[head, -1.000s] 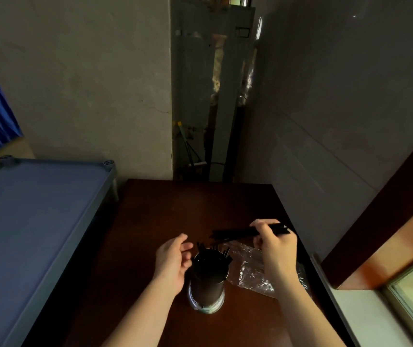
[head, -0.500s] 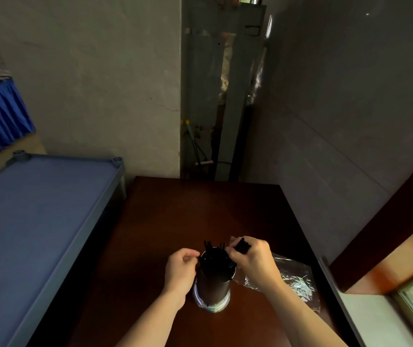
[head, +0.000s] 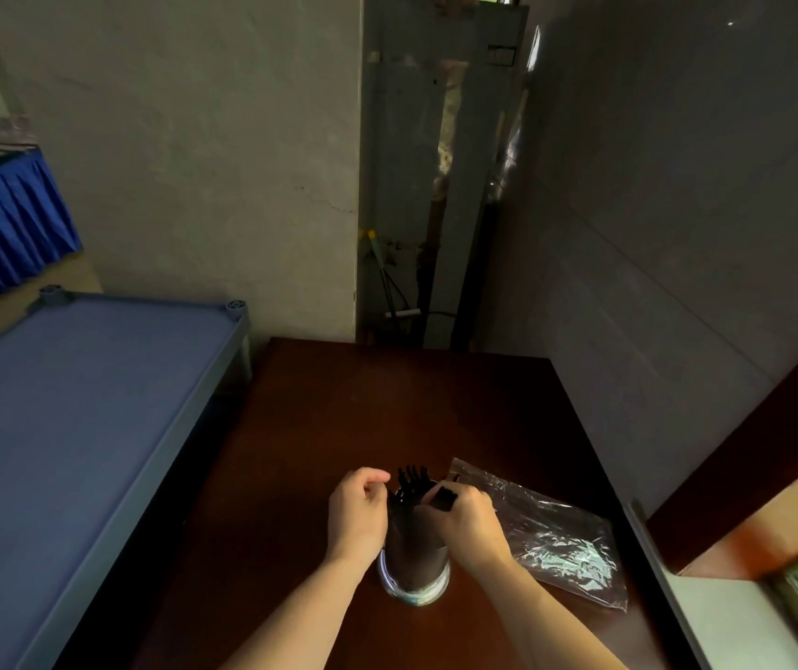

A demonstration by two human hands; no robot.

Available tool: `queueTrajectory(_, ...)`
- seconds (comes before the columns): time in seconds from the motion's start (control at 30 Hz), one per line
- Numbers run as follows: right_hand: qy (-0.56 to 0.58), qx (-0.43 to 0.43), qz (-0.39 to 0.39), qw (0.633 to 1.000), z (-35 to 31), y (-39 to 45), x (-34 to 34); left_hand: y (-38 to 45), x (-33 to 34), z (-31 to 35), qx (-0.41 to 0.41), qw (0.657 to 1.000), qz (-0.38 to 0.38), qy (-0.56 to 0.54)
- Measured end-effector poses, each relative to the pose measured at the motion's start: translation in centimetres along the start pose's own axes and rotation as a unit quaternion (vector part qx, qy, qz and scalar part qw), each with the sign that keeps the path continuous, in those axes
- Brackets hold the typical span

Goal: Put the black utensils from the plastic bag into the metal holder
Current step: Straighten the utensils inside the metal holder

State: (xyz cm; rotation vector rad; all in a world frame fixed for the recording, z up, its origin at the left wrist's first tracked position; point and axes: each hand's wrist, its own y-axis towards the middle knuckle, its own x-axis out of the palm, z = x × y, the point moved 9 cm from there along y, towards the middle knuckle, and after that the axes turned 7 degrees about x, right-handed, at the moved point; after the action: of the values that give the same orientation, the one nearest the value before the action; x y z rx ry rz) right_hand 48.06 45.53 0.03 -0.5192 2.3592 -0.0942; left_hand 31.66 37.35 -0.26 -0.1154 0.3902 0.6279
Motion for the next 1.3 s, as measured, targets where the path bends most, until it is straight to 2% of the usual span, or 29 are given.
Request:
queueTrajectory(0.2,-0.029,-0.01,0.011,0.999,-0.3,-0.1,-0.2,1.2,1.6,1.7,0.044,0.998,-0.04,0.023)
queueTrajectory(0.43,-0.046,-0.078,0.043,0.995,-1.2,-1.1,-1.2,1.5,4.2,2.0,0.037,0.992,-0.115,-0.016)
queueTrajectory(0.53,-0.095,-0.112,0.077,0.986,-2.0,-2.0,-2.3,1.5,4.7,1.8,0.04,0.991,-0.124,-0.011)
queueTrajectory(0.63,-0.134,-0.156,0.152,0.967,-2.9,-3.0,-4.2,1.4,5.0,1.9,0.064,0.989,-0.128,0.017)
queueTrajectory(0.7,-0.108,-0.179,0.201,0.957,-3.6,-3.5,-5.7,1.3,5.3,2.1,0.083,0.987,-0.133,0.033)
queueTrajectory(0.8,-0.031,-0.209,0.223,0.952,-3.9,-3.7,-7.0,0.9,5.7,2.2,0.096,0.984,-0.145,0.035)
queueTrajectory(0.9,0.005,-0.223,0.179,0.958,-4.1,-3.5,-6.1,0.9,5.8,2.1,0.097,0.984,-0.146,0.031)
queueTrajectory(1.0,0.007,-0.198,0.123,0.972,-3.9,-2.9,-3.8,1.1,5.5,1.7,0.092,0.985,-0.143,0.034)
queueTrajectory(1.13,0.037,-0.21,0.102,0.972,-4.9,-4.1,-2.3,1.1,5.4,1.4,0.106,0.982,-0.146,0.059)
queueTrajectory(1.2,0.056,-0.237,0.138,0.96,-5.8,-5.1,-3.6,1.0,5.6,1.5,0.114,0.978,-0.155,0.075)
queueTrajectory(1.3,0.057,-0.251,0.244,0.935,-5.8,-5.3,-7.7,0.6,6.0,2.1,0.142,0.971,-0.164,0.097)
